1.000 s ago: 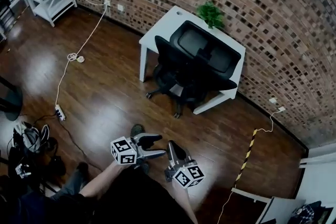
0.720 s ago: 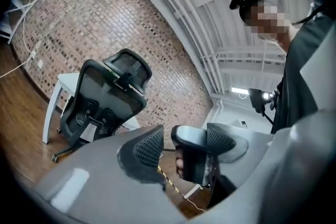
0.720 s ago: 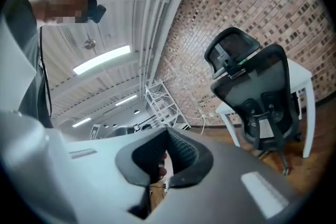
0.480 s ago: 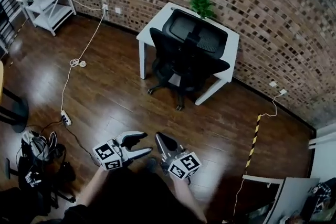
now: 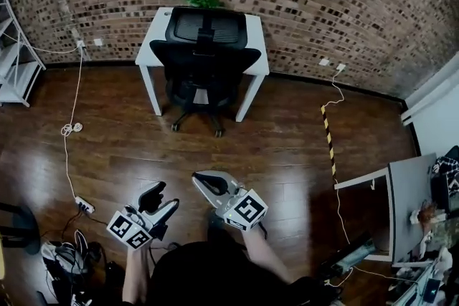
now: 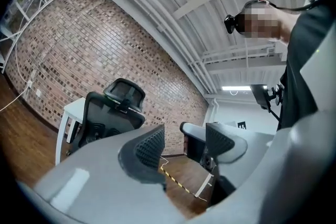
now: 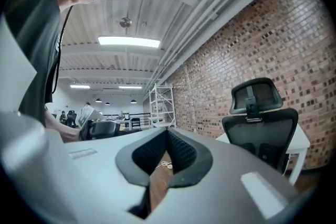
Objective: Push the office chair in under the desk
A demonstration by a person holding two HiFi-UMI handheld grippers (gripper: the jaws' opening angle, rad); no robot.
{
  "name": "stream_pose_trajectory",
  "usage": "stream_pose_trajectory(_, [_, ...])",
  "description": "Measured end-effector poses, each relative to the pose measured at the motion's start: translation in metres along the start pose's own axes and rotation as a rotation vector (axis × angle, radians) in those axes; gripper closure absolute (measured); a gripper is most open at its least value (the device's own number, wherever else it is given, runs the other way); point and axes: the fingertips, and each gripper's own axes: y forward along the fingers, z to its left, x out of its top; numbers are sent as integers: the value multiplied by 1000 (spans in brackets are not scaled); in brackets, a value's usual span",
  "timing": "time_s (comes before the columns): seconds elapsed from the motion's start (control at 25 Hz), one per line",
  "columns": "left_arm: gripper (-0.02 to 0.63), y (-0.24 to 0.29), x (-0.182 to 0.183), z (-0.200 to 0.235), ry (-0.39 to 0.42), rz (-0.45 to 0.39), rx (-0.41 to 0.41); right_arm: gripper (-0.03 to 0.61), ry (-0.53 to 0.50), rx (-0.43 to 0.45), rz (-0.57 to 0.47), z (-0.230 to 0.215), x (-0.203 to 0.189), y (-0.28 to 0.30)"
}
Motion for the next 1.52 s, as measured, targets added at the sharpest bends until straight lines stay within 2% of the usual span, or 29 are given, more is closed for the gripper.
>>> stream_pose_trajectory(0.08, [166,-17,25,-8,-23,-10,-31,566,62,-51,67,33,19,12])
stream_pose_trajectory(0.2, [167,-52,45,-30,-38,-21,-75,566,45,-97,104,89,27,12])
stream_pose_trajectory(0.32, [172,-102,35,-75,35,-8,-178,566,1,-109,122,168,5,-7])
stream_pose_trajectory(0.4, [228,-136,28,-100,96,19,-267,566,-20,-124,143,215,-10,-10])
stream_pose_trajectory(0.48, [241,-162,28,-112,147,45,-313,566,-39,-144,152,244,-11,-5])
stream_pose_trajectory(0.68, [241,-171,64,-108,252,57,-305,566,-162,-179,245,237,11,5])
stream_pose_trajectory(0.88, [241,-148,101,-133,284,70,-260,566,-133,-144,225,235,64,-3])
stream_pose_trajectory(1.04, [241,-119,115,-171,260,50,-213,566,-83,-108,210,233,97,-36])
stream_pose_trajectory(1.16, [241,-98,104,-192,242,18,-168,566,-53,-53,77,225,104,-60])
stream_pose_trajectory(1.24, [241,-73,80,-199,231,3,-159,566,-53,-28,-60,208,107,-76])
stream_pose_trajectory(1.32, [241,-50,54,-205,215,2,-160,566,-59,-13,-149,191,105,-96])
stream_pose_trajectory(1.52, [239,-18,25,-224,181,-6,-169,566,-71,-6,-224,174,104,-137])
